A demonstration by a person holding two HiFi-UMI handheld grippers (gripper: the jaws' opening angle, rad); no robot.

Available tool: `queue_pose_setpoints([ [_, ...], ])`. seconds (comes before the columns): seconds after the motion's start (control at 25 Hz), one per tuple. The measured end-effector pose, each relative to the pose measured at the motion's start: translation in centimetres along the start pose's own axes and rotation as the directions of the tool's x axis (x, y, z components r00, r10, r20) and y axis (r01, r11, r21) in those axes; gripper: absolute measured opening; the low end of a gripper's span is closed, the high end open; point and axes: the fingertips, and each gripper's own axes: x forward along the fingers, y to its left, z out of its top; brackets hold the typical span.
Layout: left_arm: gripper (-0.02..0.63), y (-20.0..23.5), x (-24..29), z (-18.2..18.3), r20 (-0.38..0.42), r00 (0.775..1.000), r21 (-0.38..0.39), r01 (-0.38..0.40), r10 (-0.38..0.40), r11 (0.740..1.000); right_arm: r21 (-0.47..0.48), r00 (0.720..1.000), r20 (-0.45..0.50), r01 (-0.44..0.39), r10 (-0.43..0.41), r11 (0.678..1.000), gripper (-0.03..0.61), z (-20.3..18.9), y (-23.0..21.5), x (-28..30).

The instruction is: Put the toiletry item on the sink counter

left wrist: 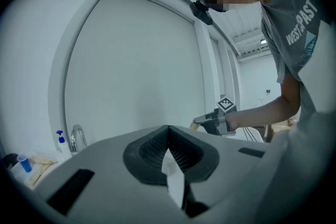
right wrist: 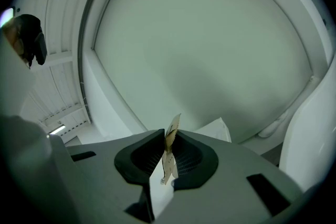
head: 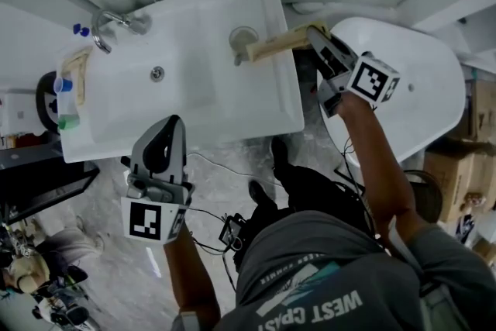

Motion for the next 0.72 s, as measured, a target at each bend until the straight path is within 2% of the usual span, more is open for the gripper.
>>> queue_pose_setpoints([
  [0.44,0.002,0.4,-0.7,0.9,0.017,0.999,0.033,-0.038,0.037,0.999,-0.079,0.999,-0.011,0.03,-0.031,0.996,0.066,1.6,-1.5,2.7],
  [0.72,0.002,1.6,-0.5,0.4,0.001,0.997,0.0,-0.075,0.075,0.997,-0.092,0.998,-0.061,0.013,-0.019,0.996,0.066,0.5,-2.0,6.0],
])
